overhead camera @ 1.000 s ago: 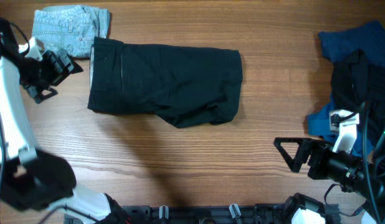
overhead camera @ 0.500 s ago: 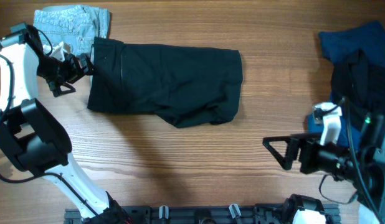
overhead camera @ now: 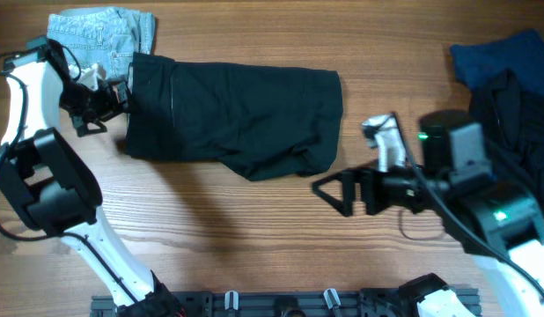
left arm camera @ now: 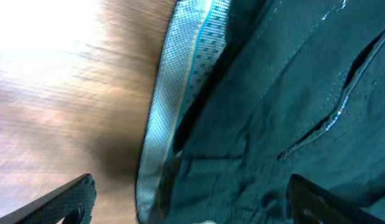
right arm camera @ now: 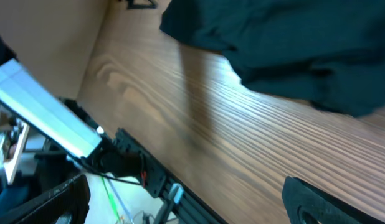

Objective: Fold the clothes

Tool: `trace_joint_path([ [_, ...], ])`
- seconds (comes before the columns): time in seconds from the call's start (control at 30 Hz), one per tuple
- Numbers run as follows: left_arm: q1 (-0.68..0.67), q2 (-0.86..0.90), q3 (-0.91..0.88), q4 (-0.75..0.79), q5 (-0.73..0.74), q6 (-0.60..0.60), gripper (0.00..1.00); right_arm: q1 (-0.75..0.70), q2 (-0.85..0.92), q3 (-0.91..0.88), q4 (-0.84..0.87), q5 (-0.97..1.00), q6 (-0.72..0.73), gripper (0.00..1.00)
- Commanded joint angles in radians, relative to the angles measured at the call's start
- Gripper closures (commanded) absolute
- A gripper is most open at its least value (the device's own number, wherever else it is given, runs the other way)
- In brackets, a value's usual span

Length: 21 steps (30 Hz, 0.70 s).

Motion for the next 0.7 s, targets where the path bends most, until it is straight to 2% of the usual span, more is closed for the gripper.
trace_joint_path([
  [0.0,-0.032,0.025,-0.003,0.024,0.044,0.071,0.03,0.101,0.077,-0.002,0.035,0.076,0.115,0.0],
  [0.27,-0.051,0.042,-0.003,0.078,0.04,0.07,0.03,0.182,0.21,-0.002,0.066,0.088,0.157,0.01],
  [0.6,-0.052,0.129,-0.003,0.074,0.039,0.07,0.04,0.182,0.208,-0.002,0.094,0.06,0.165,0.01],
  [0.67,-0.051,0.129,-0.003,0.073,0.041,0.07,0.09,0.182,0.208,-0.002,0.097,0.06,0.164,0.01],
])
